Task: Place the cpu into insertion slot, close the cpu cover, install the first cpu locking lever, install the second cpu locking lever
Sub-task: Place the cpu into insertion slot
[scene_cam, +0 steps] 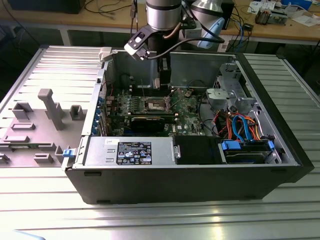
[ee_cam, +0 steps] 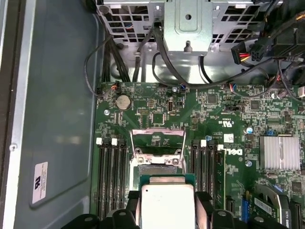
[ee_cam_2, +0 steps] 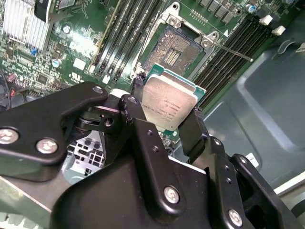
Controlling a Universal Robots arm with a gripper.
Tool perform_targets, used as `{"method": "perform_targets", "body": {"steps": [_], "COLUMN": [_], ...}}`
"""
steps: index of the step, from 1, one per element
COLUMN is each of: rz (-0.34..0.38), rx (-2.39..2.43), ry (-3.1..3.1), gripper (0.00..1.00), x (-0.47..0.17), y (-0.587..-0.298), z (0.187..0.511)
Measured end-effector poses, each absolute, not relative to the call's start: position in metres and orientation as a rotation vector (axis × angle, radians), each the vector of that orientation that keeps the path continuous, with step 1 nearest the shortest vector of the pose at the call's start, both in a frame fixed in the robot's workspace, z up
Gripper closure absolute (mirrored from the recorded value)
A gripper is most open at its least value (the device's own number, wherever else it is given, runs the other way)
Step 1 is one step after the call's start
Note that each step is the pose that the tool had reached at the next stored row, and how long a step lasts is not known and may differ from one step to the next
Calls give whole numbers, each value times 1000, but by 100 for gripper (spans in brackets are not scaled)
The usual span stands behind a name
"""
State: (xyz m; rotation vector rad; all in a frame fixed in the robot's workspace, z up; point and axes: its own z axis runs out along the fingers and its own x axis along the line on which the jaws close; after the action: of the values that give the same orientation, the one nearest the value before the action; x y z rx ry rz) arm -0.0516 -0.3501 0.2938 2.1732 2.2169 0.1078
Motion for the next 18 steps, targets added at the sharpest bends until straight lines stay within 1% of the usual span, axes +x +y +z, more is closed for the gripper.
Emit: {"method": "perform_targets", "body": {"steps": [18], "rz": [106], "rx": [2229], "ry": [2158], "gripper": [45], "x": [-52], "y": [-350], "z": [271]}}
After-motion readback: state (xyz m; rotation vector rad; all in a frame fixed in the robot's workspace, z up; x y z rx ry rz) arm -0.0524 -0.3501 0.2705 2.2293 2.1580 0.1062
